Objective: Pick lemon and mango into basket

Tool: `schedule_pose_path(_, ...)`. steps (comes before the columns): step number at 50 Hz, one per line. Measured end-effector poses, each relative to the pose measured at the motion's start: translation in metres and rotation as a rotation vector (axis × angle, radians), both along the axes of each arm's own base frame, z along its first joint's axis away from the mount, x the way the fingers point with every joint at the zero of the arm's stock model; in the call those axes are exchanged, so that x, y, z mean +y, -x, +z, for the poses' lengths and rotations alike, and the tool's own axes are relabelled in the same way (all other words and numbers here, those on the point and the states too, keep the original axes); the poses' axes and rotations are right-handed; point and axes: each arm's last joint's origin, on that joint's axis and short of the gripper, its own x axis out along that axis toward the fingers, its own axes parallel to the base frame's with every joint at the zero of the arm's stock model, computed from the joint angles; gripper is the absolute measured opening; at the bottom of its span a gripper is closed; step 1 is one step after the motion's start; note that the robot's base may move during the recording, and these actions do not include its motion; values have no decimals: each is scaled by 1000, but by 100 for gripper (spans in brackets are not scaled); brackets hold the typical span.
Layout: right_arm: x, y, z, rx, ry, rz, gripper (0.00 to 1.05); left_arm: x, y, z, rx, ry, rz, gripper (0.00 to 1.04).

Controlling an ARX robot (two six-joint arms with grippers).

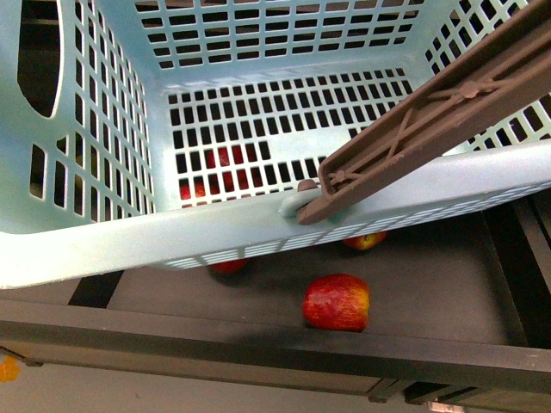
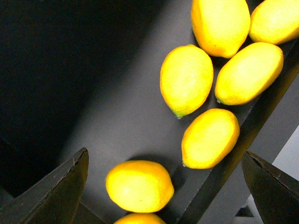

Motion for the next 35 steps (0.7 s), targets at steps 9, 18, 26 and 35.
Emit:
schedule_pose_path(9,-25,-9,-28,16,-95,-107,96,0,0,0,0,0,0,6)
schedule_pose_path(18,-39,-13,-45,31,-126,-157,96,0,0,0,0,1,-2,6)
schedule_pose_path(26,-48,-20,-57,41,-137,-175,96,0,0,0,0,-1,2,6)
schedule_pose_path(35,-55,-30,-66,41,-150,-188,96,0,0,0,0,0,0,6)
